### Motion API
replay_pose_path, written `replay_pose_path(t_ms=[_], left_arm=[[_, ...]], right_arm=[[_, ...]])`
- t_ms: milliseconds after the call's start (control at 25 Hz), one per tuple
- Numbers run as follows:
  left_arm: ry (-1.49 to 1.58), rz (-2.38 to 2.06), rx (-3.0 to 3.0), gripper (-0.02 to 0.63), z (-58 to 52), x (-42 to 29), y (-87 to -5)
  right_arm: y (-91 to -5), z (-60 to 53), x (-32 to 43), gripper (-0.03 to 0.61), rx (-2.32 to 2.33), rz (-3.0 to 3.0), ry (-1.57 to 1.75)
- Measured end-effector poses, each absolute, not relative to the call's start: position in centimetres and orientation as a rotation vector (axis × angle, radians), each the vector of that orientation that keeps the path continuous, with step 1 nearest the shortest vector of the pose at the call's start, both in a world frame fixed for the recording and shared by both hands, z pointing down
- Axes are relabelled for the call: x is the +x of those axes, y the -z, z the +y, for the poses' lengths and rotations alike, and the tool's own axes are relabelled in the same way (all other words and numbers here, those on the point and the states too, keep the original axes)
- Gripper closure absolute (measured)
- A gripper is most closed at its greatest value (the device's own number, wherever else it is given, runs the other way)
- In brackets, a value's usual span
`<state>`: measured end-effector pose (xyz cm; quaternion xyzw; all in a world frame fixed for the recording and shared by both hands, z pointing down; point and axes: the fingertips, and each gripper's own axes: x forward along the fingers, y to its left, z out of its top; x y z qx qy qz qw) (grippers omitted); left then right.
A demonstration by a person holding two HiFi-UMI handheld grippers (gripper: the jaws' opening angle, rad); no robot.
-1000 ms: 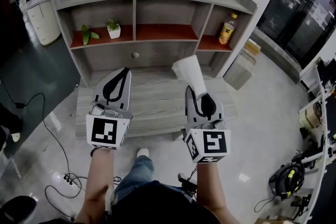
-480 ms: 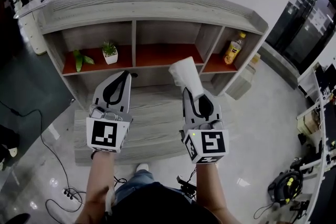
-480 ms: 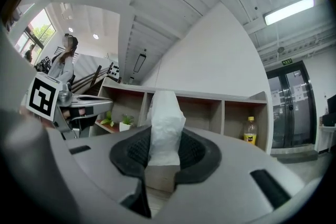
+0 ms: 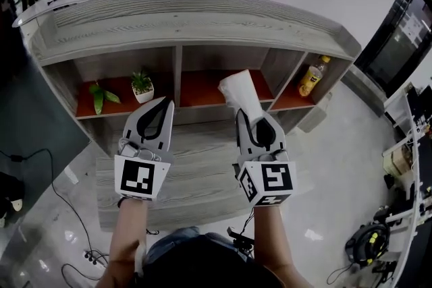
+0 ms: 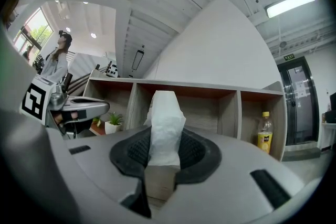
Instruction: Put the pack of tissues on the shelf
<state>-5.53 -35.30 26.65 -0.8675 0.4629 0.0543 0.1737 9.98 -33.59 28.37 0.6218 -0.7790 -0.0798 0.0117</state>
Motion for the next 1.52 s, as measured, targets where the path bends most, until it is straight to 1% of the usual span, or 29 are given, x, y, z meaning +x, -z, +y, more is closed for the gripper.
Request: replay_pose_path(t_ms=[320,600,960,1200,1520], left_arm=[[-0.139,1.329,-2.477,0.601,-37.3,-5.7,-27.5],[-0.132,1.367,-2.460,0.601,-37.9,-5.5,-27.6],[-0.135,1.448,-2.433,0.601,-37.9,-4.6,-27.6],[-0.124,1.458,-2.424,0.601,-37.6,-3.5,-27.9],[-0.113,1.462,-2.400,0.601,-37.2,-3.1,-27.4]], right_arm=[[-28.7,-36.5,9.8,0.468,1.925,-2.496,0.122],[-29.6,-38.6,10.9,0.468,1.946,-2.625,-0.204],[-32.0,-40.4,11.8,0.465,1.854,-2.820,-0.932],[-33.6,-40.8,11.6,0.465,1.720,-2.875,-1.572],[-36.3,-41.1,12.0,0.465,1.586,-2.760,-2.111]])
